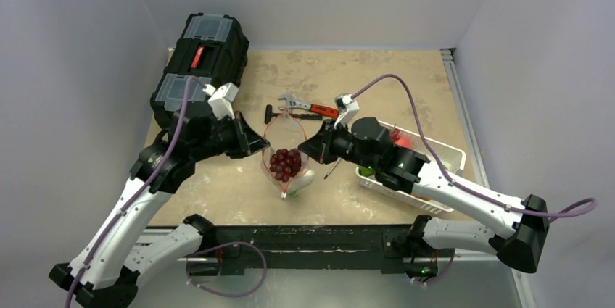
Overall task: Place the food in the zip-top bag and seal the zipper
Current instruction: Adjust the zipper food storage bag at the center of the board.
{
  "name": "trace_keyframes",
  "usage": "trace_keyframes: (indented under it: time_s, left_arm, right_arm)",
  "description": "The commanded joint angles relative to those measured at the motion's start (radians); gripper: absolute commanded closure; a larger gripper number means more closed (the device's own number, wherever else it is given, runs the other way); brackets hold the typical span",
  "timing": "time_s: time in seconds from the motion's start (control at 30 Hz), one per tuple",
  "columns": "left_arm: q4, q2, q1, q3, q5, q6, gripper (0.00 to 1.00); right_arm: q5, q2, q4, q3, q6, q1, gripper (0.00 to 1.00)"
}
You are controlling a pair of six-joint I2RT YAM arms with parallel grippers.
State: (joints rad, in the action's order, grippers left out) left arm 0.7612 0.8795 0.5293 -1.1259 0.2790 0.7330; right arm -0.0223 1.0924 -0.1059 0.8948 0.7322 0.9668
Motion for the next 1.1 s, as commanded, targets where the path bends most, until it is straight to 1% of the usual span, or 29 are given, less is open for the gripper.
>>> trace_keyframes:
  time_s: [0.0, 0.2, 0.33, 0.4, 0.57, 0.6, 0.63, 0.67, 0.77, 0.83, 0.97, 1.03, 1.07]
  left_arm:
    - [0.020, -0.092, -0.004, 0.029, -0.070, -0.014, 1.00]
    - [0.044, -0.145, -0.003, 0.149, -0.157, 0.013, 1.00]
    - [0.048, -0.127, -0.004, 0.178, -0.175, 0.006, 0.93]
    - [0.045, -0.116, -0.004, 0.182, -0.163, 0.003, 0.86]
    - [0.012, -0.119, -0.004, 0.194, -0.125, -0.001, 0.54]
    - [0.004, -0.115, -0.003, 0.196, -0.109, -0.009, 0.49]
    - [0.003, -0.109, -0.004, 0.194, -0.096, -0.016, 0.48]
    - [0.005, -0.103, -0.003, 0.191, -0.084, -0.024, 0.48]
    - [-0.001, -0.089, -0.005, 0.179, -0.073, -0.056, 0.52]
    - [0.010, -0.073, -0.004, 0.159, -0.075, -0.093, 0.62]
    - [0.054, -0.016, -0.004, 0.070, -0.108, -0.193, 0.79]
    - [0.090, 0.025, -0.004, 0.005, -0.134, -0.245, 0.98]
    - [0.100, 0.043, -0.004, -0.024, -0.148, -0.269, 1.00]
  right_arm:
    - [0.140, -0.001, 0.078, 0.077, 0.025, 0.004, 1.00]
    - [0.152, 0.001, 0.137, 0.012, 0.042, 0.004, 1.00]
    - [0.159, -0.008, 0.160, 0.005, 0.044, 0.004, 1.00]
    - [0.159, -0.007, 0.155, 0.012, 0.039, 0.004, 1.00]
    - [0.157, -0.012, 0.156, 0.013, 0.033, 0.004, 1.00]
    - [0.157, -0.011, 0.159, 0.013, 0.033, 0.004, 1.00]
    - [0.157, -0.011, 0.161, 0.012, 0.033, 0.004, 1.00]
    - [0.157, -0.008, 0.164, 0.012, 0.033, 0.004, 1.00]
    - [0.150, 0.000, 0.176, 0.013, 0.032, 0.004, 1.00]
    - [0.149, 0.011, 0.184, 0.020, 0.032, 0.004, 1.00]
    - [0.140, 0.031, 0.182, 0.047, 0.022, 0.004, 1.00]
    - [0.129, 0.040, 0.180, 0.061, 0.015, 0.004, 1.00]
    - [0.123, 0.044, 0.178, 0.065, 0.012, 0.004, 1.00]
